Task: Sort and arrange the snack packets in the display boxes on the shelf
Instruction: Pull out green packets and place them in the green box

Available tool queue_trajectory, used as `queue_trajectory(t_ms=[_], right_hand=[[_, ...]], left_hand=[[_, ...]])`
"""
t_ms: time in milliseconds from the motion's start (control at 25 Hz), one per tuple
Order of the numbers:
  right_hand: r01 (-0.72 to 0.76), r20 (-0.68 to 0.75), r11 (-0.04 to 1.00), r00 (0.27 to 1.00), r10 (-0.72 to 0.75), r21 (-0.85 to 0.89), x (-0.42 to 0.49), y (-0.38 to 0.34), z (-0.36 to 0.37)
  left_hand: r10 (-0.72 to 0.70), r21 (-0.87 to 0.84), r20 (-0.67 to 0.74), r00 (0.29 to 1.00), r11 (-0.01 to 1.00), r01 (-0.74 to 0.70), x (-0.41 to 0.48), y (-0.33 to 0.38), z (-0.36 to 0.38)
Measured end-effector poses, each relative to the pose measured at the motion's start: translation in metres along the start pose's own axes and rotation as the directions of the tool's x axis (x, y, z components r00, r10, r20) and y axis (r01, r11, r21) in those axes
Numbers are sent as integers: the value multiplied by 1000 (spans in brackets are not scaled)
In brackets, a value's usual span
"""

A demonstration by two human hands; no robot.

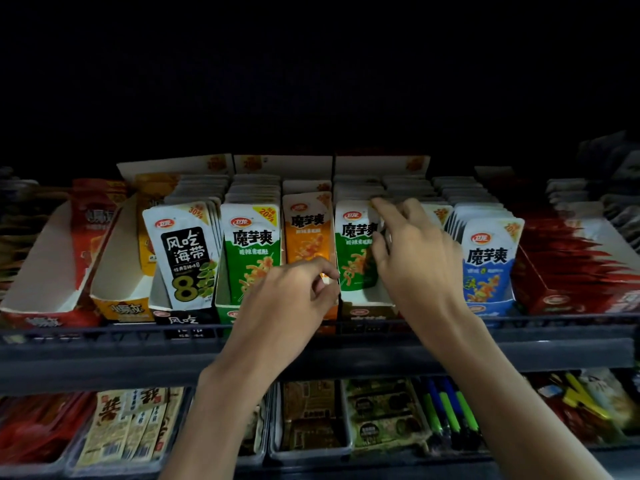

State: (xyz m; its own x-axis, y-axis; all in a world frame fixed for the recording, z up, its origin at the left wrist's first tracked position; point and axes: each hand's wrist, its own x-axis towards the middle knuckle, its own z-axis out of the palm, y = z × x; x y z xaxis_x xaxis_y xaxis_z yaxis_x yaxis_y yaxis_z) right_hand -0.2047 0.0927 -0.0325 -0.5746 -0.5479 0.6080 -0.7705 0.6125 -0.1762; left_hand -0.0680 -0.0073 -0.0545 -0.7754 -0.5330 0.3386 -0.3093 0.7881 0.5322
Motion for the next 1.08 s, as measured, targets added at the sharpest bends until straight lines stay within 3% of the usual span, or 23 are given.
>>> queue_trajectory(t_ms=[520, 880, 1080], right_hand=[[86, -182, 983, 982, -55, 163, -2, 5, 6], [22, -152, 968, 988, 17, 251, 3, 6, 6], [134, -303, 852, 953, 30, 506, 10, 6, -24]], left_hand=[[5, -13, 7, 1000, 1000, -5, 0, 0, -2], [-33, -43, 13, 999, 998, 34, -2, 3, -5], [-86, -204, -52, 995, 976, 74, -2, 11, -12]])
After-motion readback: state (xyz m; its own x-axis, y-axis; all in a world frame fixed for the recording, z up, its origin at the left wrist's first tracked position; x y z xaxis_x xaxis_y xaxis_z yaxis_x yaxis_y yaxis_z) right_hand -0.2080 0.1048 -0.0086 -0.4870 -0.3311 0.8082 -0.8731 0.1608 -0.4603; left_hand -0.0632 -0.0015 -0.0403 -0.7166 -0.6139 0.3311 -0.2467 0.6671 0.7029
